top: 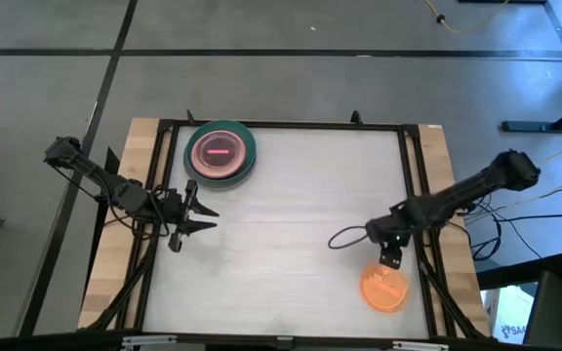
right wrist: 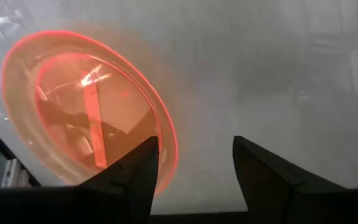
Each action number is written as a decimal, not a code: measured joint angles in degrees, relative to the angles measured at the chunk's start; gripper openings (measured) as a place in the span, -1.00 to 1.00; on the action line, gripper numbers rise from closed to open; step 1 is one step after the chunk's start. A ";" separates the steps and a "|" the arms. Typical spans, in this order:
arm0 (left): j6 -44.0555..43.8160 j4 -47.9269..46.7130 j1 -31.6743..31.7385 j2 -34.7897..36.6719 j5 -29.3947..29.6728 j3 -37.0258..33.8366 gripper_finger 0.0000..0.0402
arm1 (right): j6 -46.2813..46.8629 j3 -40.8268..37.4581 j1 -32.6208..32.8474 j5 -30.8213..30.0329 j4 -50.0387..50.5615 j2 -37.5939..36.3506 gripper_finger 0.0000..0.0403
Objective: Stack plastic plates
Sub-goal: Stack the light orange plate on the light pink plate
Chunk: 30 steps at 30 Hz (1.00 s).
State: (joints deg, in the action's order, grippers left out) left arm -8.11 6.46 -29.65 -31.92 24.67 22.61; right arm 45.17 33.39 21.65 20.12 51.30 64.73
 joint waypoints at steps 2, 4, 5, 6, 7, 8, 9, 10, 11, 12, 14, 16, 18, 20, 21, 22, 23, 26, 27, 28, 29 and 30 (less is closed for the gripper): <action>-0.12 0.00 0.00 0.00 0.02 0.00 -0.44 | 2.19 -1.79 1.72 0.76 -3.04 0.00 -0.04; 0.02 0.00 0.00 0.00 0.57 0.00 -0.44 | 3.83 -2.85 3.19 1.45 -4.64 0.02 -0.06; 0.30 0.00 0.00 0.01 0.82 0.00 -0.44 | 4.05 -3.17 3.83 1.53 -5.10 0.02 -0.07; 0.75 0.00 0.00 0.00 0.93 0.00 -0.44 | 4.05 -3.36 4.30 1.41 -5.35 0.02 -0.07; 0.98 0.00 0.00 0.00 0.96 0.00 -0.44 | 3.94 -3.55 4.70 1.11 -5.77 0.01 -0.08; 1.04 0.00 0.00 0.00 0.98 0.00 -0.44 | 3.79 -3.74 4.86 0.95 -6.40 0.01 -0.09; 1.04 -0.01 0.00 0.00 1.11 0.00 -0.44 | 3.53 -3.99 5.11 0.87 -7.42 0.02 -0.09; 1.04 -0.02 0.00 0.00 1.16 0.00 -0.44 | 3.07 -4.26 5.04 0.62 -8.41 0.02 -0.10; 1.02 -0.08 0.00 0.00 1.16 0.00 -0.44 | 2.71 -4.58 5.03 0.35 -9.26 0.00 -0.11; 1.02 -0.27 0.00 0.02 1.14 0.00 -0.44 | 2.60 -5.15 5.03 0.08 -10.60 0.02 -0.12; 0.95 -0.76 0.00 0.00 1.16 0.00 -0.44 | 2.56 -6.32 5.01 -0.06 -14.19 0.49 -0.14; 0.93 -0.76 0.00 0.00 1.16 0.00 -0.44 | 2.54 -7.34 5.01 -0.07 -16.89 1.30 -0.16; 0.85 -0.79 0.00 0.00 1.16 0.00 -0.44 | 2.17 -7.75 5.01 0.02 -18.01 2.39 -0.21; 0.82 -0.76 0.00 0.00 1.16 0.00 -0.44 | 0.25 -7.74 5.00 -0.15 -18.24 3.20 -0.26; 0.80 -0.79 0.00 0.00 1.16 0.00 -0.44 | -0.50 -7.70 4.96 -0.16 -18.24 3.63 -0.31; 0.80 -0.83 0.00 0.00 1.18 0.00 -0.44 | -0.92 -7.70 4.96 -0.24 -18.24 3.91 -0.35; 0.80 -0.81 0.00 0.00 1.18 0.00 -0.44 | -1.77 -7.70 4.96 -0.43 -18.21 4.08 -0.41; 0.80 -0.81 0.00 0.00 1.18 0.00 -0.44 | -3.83 -7.73 4.94 -0.59 -18.35 4.37 -0.61; 0.82 -0.81 0.00 0.00 1.18 0.00 -0.44 | -4.62 -7.74 4.94 -0.62 -18.54 4.40 -0.68; 0.80 -0.81 0.00 0.00 1.18 0.00 -0.44 | -5.20 -7.74 4.94 -0.79 -18.63 4.44 -0.76; 0.80 -0.82 0.00 0.00 1.18 0.00 -0.44 | -5.70 -7.78 4.94 -1.04 -18.61 4.44 -0.83; 0.80 -0.81 0.00 0.00 1.18 0.00 -0.44 | -6.49 -7.80 4.94 -1.13 -18.64 4.44 -0.91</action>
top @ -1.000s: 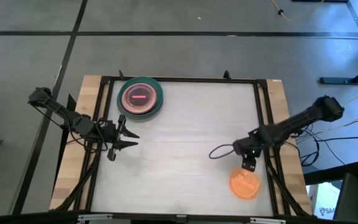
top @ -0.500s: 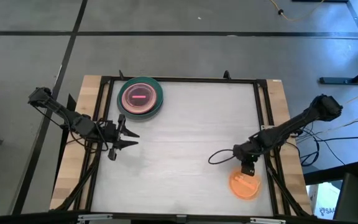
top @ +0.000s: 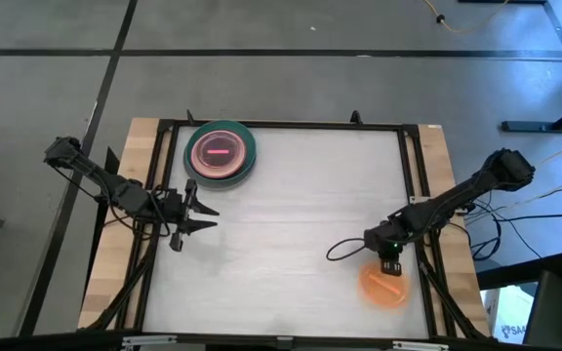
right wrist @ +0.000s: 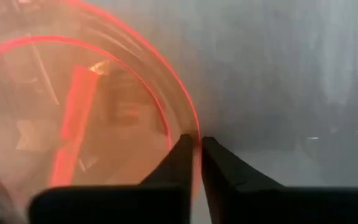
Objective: Stack plastic plates
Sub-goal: Stack the light orange plate on the light pink plate
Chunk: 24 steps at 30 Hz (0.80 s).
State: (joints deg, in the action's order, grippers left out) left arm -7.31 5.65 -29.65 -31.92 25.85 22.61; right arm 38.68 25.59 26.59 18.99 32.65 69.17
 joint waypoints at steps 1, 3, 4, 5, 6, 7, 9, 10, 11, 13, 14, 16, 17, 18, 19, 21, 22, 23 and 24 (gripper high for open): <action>0.00 -0.02 0.00 0.00 0.00 0.00 -0.44 | -0.68 0.03 0.00 -0.02 -0.10 0.00 -0.95; 0.01 0.00 0.00 0.00 0.01 0.00 -0.44 | -2.14 0.56 0.02 -0.93 -0.34 0.08 -0.96; 0.00 0.00 0.00 0.00 0.03 0.00 -0.44 | -2.76 1.05 0.11 -2.08 -1.12 0.11 -0.94; 0.01 0.00 0.00 0.00 0.07 0.00 -0.44 | -3.20 1.70 0.09 -3.65 -1.86 0.11 -0.93; 0.00 0.00 0.00 0.00 0.07 0.00 -0.44 | -3.98 2.61 0.03 -5.47 -2.31 0.12 -0.93; 0.00 0.00 0.00 0.00 0.11 0.00 -0.44 | -4.91 3.37 0.00 -6.85 -2.53 0.11 -0.94; 0.02 0.00 0.00 0.00 0.21 0.00 -0.44 | -6.09 4.83 -0.15 -10.20 -3.08 0.11 -0.98; 0.02 0.00 0.00 0.00 0.23 0.00 -0.44 | -6.08 5.57 -0.77 -12.14 -3.62 0.11 -0.99; 0.02 0.01 0.00 0.00 0.22 0.00 -0.44 | -5.87 6.38 -1.61 -13.81 -4.20 0.11 -0.99; 0.02 0.00 0.00 0.00 0.22 0.00 -0.44 | -5.75 7.69 -4.28 -16.53 -5.55 0.11 -0.97; 0.02 0.02 0.00 0.00 0.24 0.00 -0.44 | -5.73 8.10 -5.85 -17.40 -6.37 0.11 -0.97; 0.02 0.00 0.00 0.00 0.22 0.00 -0.44 | -5.67 8.78 -9.11 -18.19 -8.64 0.11 -0.99; 0.00 0.00 0.00 0.00 0.24 0.00 -0.44 | -5.67 8.99 -10.79 -18.37 -10.16 0.11 -0.99; 0.01 0.02 0.00 0.00 0.24 0.00 -0.44 | -5.66 9.07 -12.32 -18.53 -11.88 0.11 -0.99; 0.01 0.00 0.00 0.01 0.24 0.00 -0.44 | -5.63 9.07 -13.73 -18.53 -13.66 0.11 -0.99; 0.00 -0.02 0.00 0.00 0.22 0.00 -0.44 | -5.64 9.07 -16.22 -18.54 -17.33 0.11 -0.99; 0.01 0.00 0.00 0.00 0.24 0.00 -0.44 | -5.71 9.07 -17.34 -18.58 -19.02 0.11 -1.00; 0.02 -0.01 0.00 0.00 0.22 0.00 -0.44 | -5.83 9.07 -18.32 -18.79 -20.59 0.11 -1.00; 0.02 -0.02 0.00 0.00 0.22 0.00 -0.44 | -5.92 9.07 -19.20 -19.46 -22.26 0.11 -0.99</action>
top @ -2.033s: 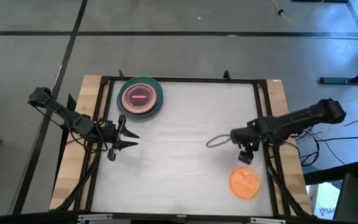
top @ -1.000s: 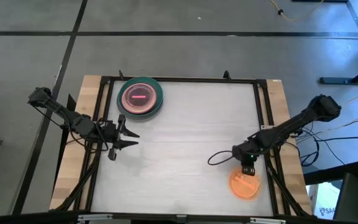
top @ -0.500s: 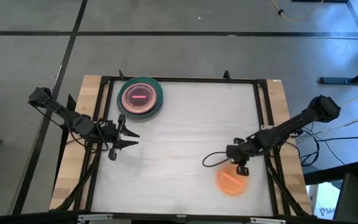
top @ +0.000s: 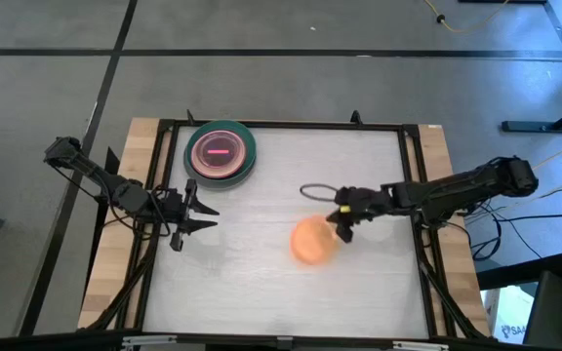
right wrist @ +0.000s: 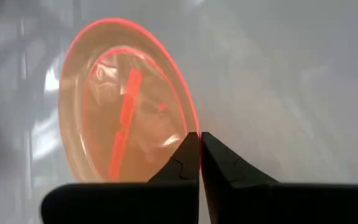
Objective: Stack plastic plates
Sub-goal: Stack the light orange plate on the light pink plate
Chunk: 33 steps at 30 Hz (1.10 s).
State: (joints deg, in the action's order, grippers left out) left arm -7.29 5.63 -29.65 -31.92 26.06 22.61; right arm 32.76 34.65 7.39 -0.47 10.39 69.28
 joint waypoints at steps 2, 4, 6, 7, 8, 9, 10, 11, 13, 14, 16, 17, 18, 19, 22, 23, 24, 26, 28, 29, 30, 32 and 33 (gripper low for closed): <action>0.00 0.00 0.00 0.00 0.01 0.00 -0.44 | -0.03 0.00 -1.64 -2.05 -3.04 0.00 -1.00; -0.01 0.00 0.00 0.00 0.01 0.00 -0.44 | 0.03 0.02 -3.15 -3.60 -6.33 0.39 -1.00; 0.00 0.00 0.00 0.00 0.02 0.00 -0.44 | 0.06 0.02 -4.68 -4.69 -9.61 1.25 -1.00; -0.02 0.02 0.00 0.00 0.02 0.00 -0.44 | 0.01 0.02 -5.45 -5.16 -11.98 1.92 -1.00; -0.02 0.00 0.00 0.00 0.02 0.00 -0.44 | -0.08 0.02 -6.20 -5.50 -14.27 2.69 -1.00; -0.01 0.02 0.00 0.02 0.03 0.00 -0.44 | -0.10 0.02 -7.14 -5.65 -16.80 3.74 -1.00; 0.00 0.08 0.00 0.02 0.08 0.00 -0.44 | -0.12 0.02 -8.11 -5.71 -19.72 4.91 -1.00; 0.21 0.03 0.00 0.00 0.22 0.00 -0.44 | -0.14 0.02 -9.13 -5.50 -22.51 6.20 -1.00; 0.35 0.12 0.00 0.02 0.36 0.00 -0.44 | -0.18 0.03 -11.45 -4.60 -28.65 9.38 -1.00; 0.35 0.11 0.00 0.01 0.38 0.00 -0.44 | -0.22 0.06 -12.55 -3.89 -31.81 11.04 -1.00; 0.38 0.22 0.00 0.02 0.42 0.00 -0.44 | -0.24 0.28 -14.72 -2.78 -37.22 14.49 -1.00; 0.38 0.22 0.00 0.01 0.44 0.00 -0.44 | -0.25 0.87 -15.75 -2.20 -39.26 16.18 -1.00; 0.40 0.22 0.00 0.00 0.48 0.00 -0.44 | -0.27 1.75 -16.75 -1.93 -40.54 17.89 -1.00; 0.40 0.38 0.00 0.00 0.52 0.00 -0.44 | -0.30 3.11 -17.66 -1.86 -40.96 19.59 -1.00; 0.42 0.41 0.00 0.00 1.42 0.00 -0.44 | -2.37 8.38 -19.73 -1.48 -41.01 24.52 -1.00; 0.42 0.37 0.00 0.01 1.83 0.00 -0.44 | -3.25 10.46 -20.18 -1.48 -40.92 26.14 -1.00; 0.44 0.40 0.01 0.01 2.00 0.00 -0.44 | -3.93 12.75 -20.59 -1.47 -40.77 27.63 -1.00; 0.44 0.39 0.00 0.02 2.03 0.00 -0.44 | -5.38 17.33 -21.33 -1.39 -40.18 30.45 -1.00; 0.44 0.35 0.00 0.00 2.03 0.00 -0.44 | -6.20 21.62 -22.08 -1.18 -39.20 32.95 -1.00; 0.44 0.40 0.00 0.02 2.03 0.00 -0.44 | -6.34 23.84 -22.37 -1.45 -38.80 34.36 -1.00; 0.44 0.40 0.00 0.01 1.99 0.02 -0.44 | -6.39 25.90 -22.74 -1.33 -38.54 35.56 -1.00; 0.44 0.44 0.00 0.00 2.00 0.02 -0.44 | -6.45 29.73 -23.31 -1.46 -37.45 38.13 -1.00; 0.44 0.42 0.00 0.00 1.99 0.04 -0.44 | -6.47 31.65 -23.60 -1.48 -37.56 39.35 -1.00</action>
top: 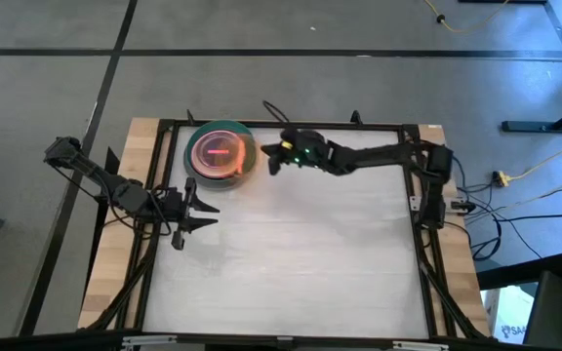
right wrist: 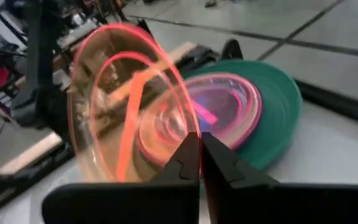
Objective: Stack plastic plates
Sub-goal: Stack the light orange plate on the light pink plate
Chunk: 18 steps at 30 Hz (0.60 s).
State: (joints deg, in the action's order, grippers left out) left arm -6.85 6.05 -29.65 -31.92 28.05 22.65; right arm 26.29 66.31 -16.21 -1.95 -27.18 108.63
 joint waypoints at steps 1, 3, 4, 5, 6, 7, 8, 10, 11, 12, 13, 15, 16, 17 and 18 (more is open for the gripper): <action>0.03 -0.12 0.00 0.00 0.00 0.00 -0.44 | 0.00 1.75 -0.14 -0.13 0.27 1.26 -1.00; 0.04 0.11 0.00 0.00 -0.10 0.00 -0.44 | 0.00 5.73 -0.47 -1.18 0.14 4.22 -1.00; 0.07 0.03 0.00 0.00 -0.08 0.00 -0.44 | 0.00 7.57 -0.50 -1.64 0.15 5.76 -1.00; 0.09 0.17 0.00 0.00 -0.12 0.00 -0.44 | 0.00 9.31 -0.60 -2.30 0.36 7.31 -1.00; 0.09 0.22 0.00 0.00 -0.14 0.00 -0.44 | 0.00 11.46 -0.90 -3.03 0.39 9.01 -1.00; 0.11 0.19 0.00 0.00 -0.13 0.00 -0.44 | 0.07 13.28 -1.13 -3.25 0.37 10.65 -1.00; 0.15 0.27 0.00 0.00 -0.13 0.00 -0.44 | 0.24 15.11 -1.13 -3.49 0.52 12.21 -1.00; 0.13 0.42 0.00 0.00 -0.20 0.00 -0.44 | 0.33 18.89 -1.47 -3.48 0.30 15.30 -1.00; 0.19 0.47 0.00 0.00 -0.20 0.00 -0.44 | 0.45 20.72 -1.48 -3.54 0.32 16.80 -1.00; 0.33 0.61 0.00 0.00 -0.22 0.00 -0.44 | 0.72 22.49 -1.48 -3.53 0.37 18.12 -1.00; 0.65 0.56 0.00 0.00 -0.22 0.00 -0.44 | 0.85 24.07 -1.48 -3.75 0.44 19.52 -1.00; 1.18 0.69 0.00 0.00 -0.24 0.00 -0.44 | 0.92 27.25 -1.48 -4.37 0.24 22.07 -1.00; 1.18 0.63 0.02 0.00 -0.24 0.00 -0.44 | 0.92 28.47 -1.48 -4.51 0.56 23.26 -1.00; 1.18 0.69 0.00 0.00 -0.24 0.00 -0.44 | 0.94 29.77 -1.48 -4.67 0.32 24.52 -1.00; 1.18 0.68 0.00 0.00 -0.26 0.00 -0.44 | 1.34 30.71 -1.48 -4.70 0.54 25.46 -1.00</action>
State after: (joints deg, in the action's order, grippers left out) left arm -5.67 6.73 -29.65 -31.92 27.80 22.65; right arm 27.62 97.02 -17.69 -6.66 -26.64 134.09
